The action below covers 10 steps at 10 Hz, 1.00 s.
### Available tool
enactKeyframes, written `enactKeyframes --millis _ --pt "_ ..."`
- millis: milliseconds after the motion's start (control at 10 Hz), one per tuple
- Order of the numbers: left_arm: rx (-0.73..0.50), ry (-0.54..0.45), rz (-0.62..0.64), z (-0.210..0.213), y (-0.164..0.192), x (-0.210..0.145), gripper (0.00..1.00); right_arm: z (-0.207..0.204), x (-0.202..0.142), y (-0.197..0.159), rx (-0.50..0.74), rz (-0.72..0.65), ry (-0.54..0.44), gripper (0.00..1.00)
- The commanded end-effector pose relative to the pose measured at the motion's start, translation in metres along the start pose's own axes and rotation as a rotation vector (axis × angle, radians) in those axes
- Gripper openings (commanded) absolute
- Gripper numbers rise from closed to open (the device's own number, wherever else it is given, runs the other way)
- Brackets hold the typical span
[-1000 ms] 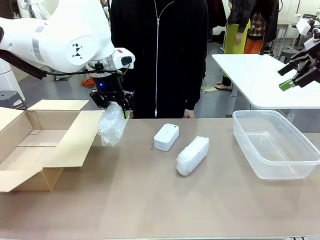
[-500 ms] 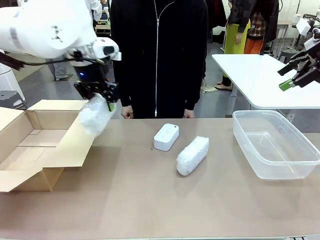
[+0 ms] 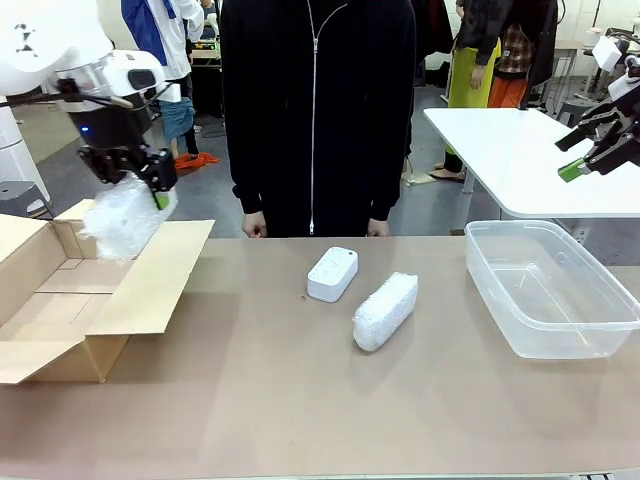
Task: Separate and place wrapped and unwrapped clocks.
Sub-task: If the picked Digital clock is wrapped, place it in the Package Box ; if not, place it in the Organizing box.
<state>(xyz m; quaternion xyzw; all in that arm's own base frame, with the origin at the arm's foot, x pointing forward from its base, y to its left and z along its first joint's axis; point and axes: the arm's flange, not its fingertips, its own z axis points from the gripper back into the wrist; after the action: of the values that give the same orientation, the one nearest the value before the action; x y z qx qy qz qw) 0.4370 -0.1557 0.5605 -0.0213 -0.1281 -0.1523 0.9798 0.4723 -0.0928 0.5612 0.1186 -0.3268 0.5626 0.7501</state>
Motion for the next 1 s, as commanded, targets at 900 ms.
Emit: enactKeyframes --millis 900 --pt "0.010 -0.086 -0.014 -0.047 0.133 -0.039 0.52 -0.001 0.000 0.000 0.005 0.001 -0.015 1.00"
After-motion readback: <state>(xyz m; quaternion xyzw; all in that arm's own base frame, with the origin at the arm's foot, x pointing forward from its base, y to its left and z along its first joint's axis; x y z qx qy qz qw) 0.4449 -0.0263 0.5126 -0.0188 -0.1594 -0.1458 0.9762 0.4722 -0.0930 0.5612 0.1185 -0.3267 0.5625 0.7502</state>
